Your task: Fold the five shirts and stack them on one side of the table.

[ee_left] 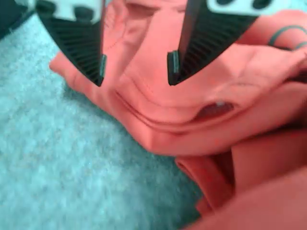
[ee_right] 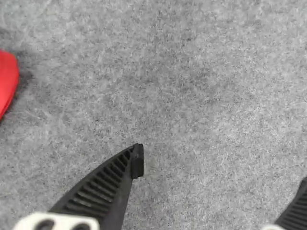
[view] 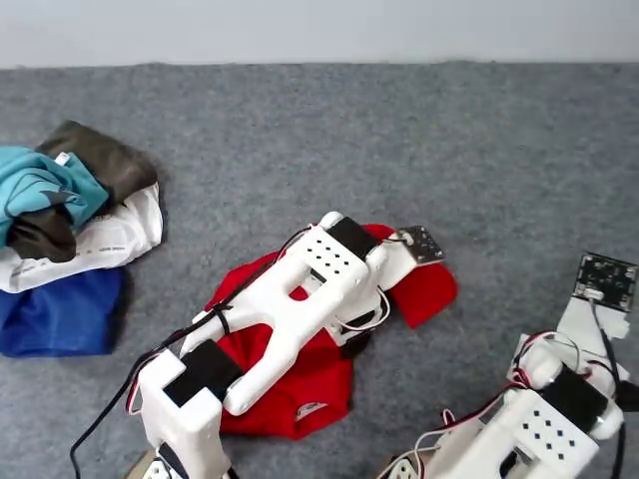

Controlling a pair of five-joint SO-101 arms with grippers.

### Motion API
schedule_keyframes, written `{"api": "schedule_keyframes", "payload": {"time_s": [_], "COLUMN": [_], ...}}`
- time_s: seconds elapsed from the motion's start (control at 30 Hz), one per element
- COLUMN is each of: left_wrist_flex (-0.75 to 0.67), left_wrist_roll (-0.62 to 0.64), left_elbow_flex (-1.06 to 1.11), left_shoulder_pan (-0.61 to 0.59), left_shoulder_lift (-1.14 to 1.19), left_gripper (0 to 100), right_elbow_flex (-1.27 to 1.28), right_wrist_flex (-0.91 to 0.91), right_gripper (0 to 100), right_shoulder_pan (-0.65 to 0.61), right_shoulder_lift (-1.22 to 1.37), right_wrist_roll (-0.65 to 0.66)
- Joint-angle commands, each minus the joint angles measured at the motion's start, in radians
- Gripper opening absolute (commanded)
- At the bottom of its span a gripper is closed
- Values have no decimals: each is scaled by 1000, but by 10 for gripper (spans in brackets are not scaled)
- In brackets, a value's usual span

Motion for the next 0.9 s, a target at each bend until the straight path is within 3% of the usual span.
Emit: {"api": "schedule_keyframes", "payload": {"time_s": [0.0,0.5,0.8,0.87], "left_wrist_flex": [-49,-40,209,206], "left_wrist_roll": [-11,-12,-8,-6], "left_elbow_flex": [5,4,-286,-363], "left_shoulder_pan": [0,0,-34,-60], "left_shoulder_lift": [-3,195,192,173], "left_gripper": [158,21,14,14], "right_elbow_flex": [-3,-3,20,31], "right_wrist_flex": [-18,-18,-27,-39], "right_gripper": [475,475,475,475], "right_shoulder_pan": [7,7,7,7], "right_shoulder_lift": [-2,-7,-8,-8], "right_wrist_roll": [-3,-3,-3,-3]}}
